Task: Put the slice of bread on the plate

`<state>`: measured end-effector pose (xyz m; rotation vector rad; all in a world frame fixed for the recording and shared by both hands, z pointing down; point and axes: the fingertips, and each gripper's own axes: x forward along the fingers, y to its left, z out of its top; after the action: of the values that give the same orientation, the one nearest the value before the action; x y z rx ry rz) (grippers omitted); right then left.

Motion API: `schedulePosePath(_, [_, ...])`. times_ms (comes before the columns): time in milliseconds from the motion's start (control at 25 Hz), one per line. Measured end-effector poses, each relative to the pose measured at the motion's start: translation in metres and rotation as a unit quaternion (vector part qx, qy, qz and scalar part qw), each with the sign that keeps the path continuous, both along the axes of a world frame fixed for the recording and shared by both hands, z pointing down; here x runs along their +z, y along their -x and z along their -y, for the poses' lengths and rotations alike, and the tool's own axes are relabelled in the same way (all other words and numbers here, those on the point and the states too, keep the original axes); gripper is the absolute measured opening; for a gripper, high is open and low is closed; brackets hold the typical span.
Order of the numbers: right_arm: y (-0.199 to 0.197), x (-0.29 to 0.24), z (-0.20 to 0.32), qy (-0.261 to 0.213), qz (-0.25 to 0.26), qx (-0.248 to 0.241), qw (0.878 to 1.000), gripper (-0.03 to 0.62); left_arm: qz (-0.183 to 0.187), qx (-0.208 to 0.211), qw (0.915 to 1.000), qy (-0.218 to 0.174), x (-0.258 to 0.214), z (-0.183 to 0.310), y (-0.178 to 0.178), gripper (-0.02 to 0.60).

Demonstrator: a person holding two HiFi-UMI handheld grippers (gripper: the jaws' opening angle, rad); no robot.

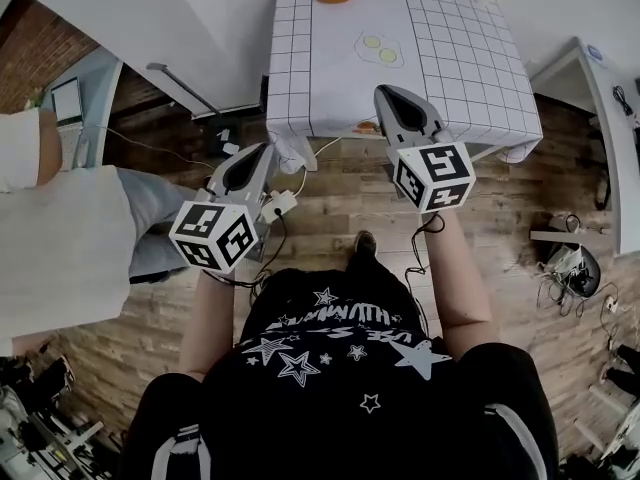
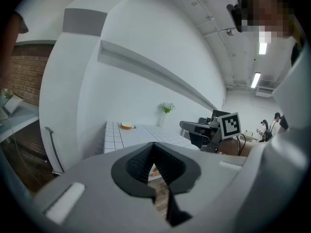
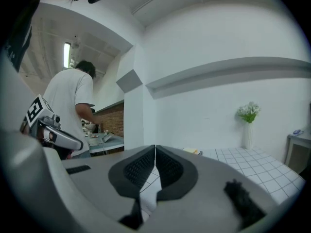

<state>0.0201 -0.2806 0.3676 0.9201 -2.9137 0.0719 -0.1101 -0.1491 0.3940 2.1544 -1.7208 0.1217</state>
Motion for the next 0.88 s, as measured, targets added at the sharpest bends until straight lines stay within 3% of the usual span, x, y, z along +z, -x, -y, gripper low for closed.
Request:
schedulePosePath(400, [0.041,-0.028,-0.089,-0.012,0.003,0.068,0.998,0.017,-0.023,0.075,0.9966,-0.025,-0.010,-0.062,0.045,0.009])
schedulePosePath(880, [0.032,-0.034,-0.196,-0.011,0.001,0.158,0.987,0.015,-0.028,0.169,0.9832,-0.062,-0.030,-0.113,0.044,0.009])
